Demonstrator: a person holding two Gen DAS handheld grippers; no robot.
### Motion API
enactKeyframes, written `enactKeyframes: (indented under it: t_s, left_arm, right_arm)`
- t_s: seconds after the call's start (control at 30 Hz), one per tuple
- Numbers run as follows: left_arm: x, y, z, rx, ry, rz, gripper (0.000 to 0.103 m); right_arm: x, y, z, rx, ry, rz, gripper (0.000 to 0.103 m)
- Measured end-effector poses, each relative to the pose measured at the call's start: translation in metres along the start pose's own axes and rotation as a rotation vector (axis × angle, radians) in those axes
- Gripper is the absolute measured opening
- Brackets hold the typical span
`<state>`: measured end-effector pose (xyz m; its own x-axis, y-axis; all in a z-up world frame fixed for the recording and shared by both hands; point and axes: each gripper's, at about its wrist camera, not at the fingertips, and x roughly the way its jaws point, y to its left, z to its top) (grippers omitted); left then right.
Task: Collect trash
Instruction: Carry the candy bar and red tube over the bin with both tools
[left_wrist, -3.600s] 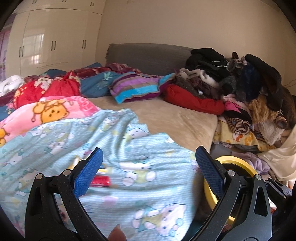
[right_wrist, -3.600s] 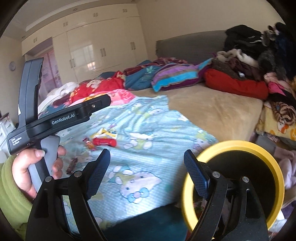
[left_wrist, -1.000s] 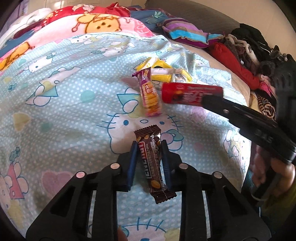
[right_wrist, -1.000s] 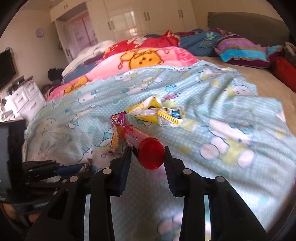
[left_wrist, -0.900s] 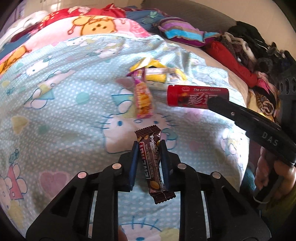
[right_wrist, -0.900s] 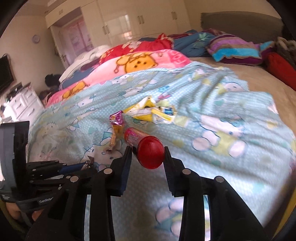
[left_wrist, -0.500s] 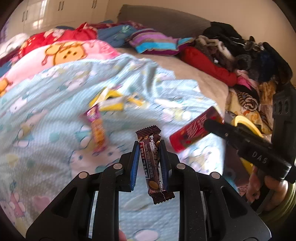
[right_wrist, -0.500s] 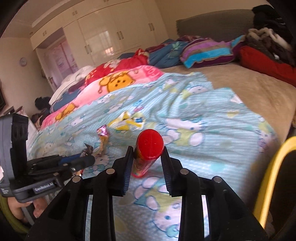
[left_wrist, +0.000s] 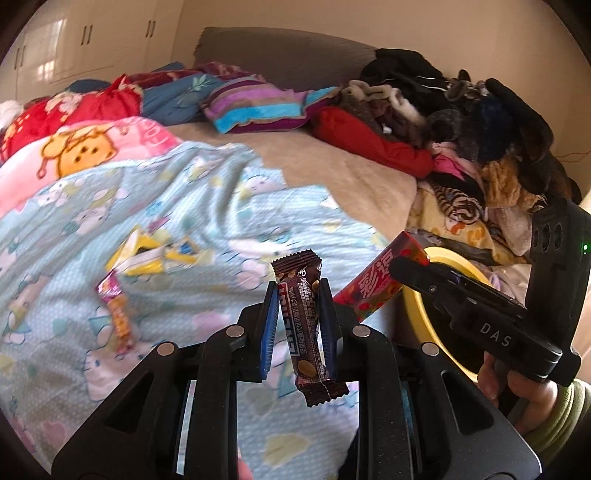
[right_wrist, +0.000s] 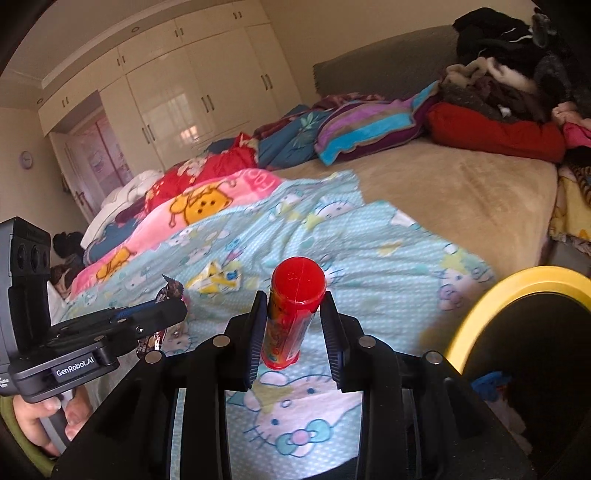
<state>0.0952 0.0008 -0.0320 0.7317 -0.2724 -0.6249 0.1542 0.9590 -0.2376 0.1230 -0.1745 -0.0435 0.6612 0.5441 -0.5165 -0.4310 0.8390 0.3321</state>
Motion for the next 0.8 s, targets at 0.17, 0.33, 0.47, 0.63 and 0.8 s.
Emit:
enactKeyframes:
  t_s: [0.17,0.33,0.47,0.63,0.8]
  left_arm:
    - [0.003,-0.019,0.009,0.021,-0.018,-0.024,0.015]
    - [0.005,-0.037,0.015,0.039,-0.032,-0.046,0.015]
    - [0.007,-0.051,0.017,0.052,-0.036,-0.061,0.015]
    - [0.011,-0.069,0.018,0.077,-0.032,-0.083,0.015]
    - [0.017,-0.091,0.016,0.108,-0.022,-0.105,0.015]
  right_arm:
    - [-0.017,-0.017,0.005,0.030,-0.030,-0.022,0.028]
    - [-0.036,-0.031,0.008,0.048,-0.060,-0.040,0.028]
    - [-0.050,-0.041,0.009,0.053,-0.083,-0.066,0.028]
    - [-0.068,-0.059,0.008,0.079,-0.106,-0.094,0.028]
    - [-0.083,-0.077,0.007,0.097,-0.121,-0.133,0.028]
